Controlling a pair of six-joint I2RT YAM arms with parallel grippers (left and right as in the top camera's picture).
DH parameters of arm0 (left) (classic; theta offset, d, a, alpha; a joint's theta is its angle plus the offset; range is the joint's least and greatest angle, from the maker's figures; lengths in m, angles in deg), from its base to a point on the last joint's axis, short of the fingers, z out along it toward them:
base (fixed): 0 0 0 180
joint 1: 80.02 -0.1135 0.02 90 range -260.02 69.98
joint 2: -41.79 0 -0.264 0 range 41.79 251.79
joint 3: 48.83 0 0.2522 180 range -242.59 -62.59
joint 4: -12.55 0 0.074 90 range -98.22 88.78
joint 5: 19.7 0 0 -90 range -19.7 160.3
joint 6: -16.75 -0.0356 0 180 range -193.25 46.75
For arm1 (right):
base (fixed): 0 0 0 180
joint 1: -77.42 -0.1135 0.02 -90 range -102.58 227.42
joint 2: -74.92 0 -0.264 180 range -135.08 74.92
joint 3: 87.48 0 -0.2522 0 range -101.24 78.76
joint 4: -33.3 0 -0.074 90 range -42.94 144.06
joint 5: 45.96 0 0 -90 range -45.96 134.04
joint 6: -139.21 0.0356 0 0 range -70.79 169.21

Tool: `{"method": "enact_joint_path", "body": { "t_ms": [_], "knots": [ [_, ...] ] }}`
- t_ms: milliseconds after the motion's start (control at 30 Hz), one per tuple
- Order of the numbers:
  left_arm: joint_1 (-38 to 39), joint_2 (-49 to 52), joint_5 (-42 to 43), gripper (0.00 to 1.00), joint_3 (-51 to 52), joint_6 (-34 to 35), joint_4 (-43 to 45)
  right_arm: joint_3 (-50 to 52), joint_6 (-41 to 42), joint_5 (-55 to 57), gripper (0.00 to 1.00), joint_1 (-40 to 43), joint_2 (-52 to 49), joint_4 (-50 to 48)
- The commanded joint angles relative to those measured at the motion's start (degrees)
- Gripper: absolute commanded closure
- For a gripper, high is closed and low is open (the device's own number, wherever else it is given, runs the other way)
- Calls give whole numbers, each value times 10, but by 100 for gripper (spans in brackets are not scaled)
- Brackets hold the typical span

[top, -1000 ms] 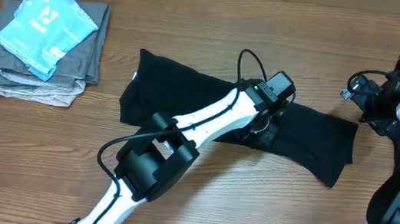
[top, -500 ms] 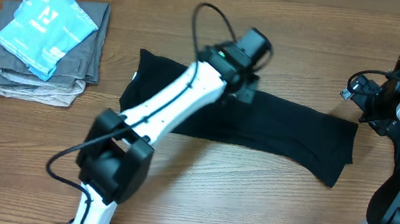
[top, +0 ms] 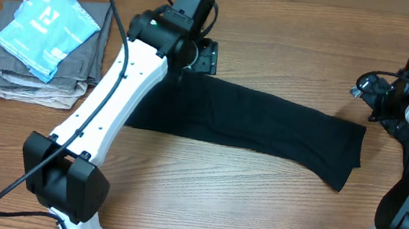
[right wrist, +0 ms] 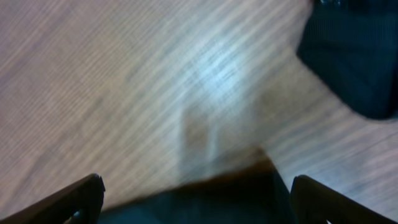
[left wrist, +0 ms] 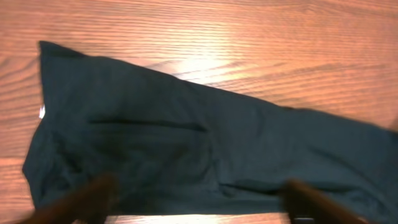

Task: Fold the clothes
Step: 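Release the strip and raise the left gripper to the upper left, then grasp the strip's right end with the right gripper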

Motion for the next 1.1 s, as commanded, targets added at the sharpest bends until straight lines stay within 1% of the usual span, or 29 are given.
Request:
{"method": "enact_joint_path", "body": {
  "t_ms": [0, 200, 233, 300, 333, 367, 400, 467, 567, 733, 867, 1067],
  "knots": [
    [-19, 3, -3, 0, -2, 2, 0, -9, -2, -3, 0, 1, 11, -21],
    [-21, 3, -3, 0, -2, 2, 0, -9, -2, -5, 0, 1, 11, -21],
    [-20, 3, -3, 0, -2, 2, 0, -9, -2, -15, 0, 1, 11, -5],
    [-20, 3, -3, 0, -2, 2, 0, -10, -3, -29, 0, 1, 11, 77],
    [-20, 3, -3, 0, -2, 2, 0, -10, -9, -29, 0, 2, 11, 99],
    [-19, 3, -3, 0, -2, 2, 0, -10, -76, -27, 0, 6, 11, 128],
    [-20, 3, -3, 0, -2, 2, 0, -10, -126, -27, 0, 10, 11, 161],
    [-20, 3, -3, 0, -2, 2, 0, -10, -155, -26, 0, 19, 11, 200],
    [-20, 3, -3, 0, -2, 2, 0, -7, -163, -28, 0, 35, 11, 257],
    [-20, 3, -3, 0, -2, 2, 0, 5, -189, -33, 0, 37, 11, 260],
    [-20, 3, -3, 0, -2, 2, 0, 25, -192, -33, 0, 37, 10, 240],
    [-20, 3, -3, 0, -2, 2, 0, 72, -193, -3, 10, 36, 10, 181]
  ]
}}
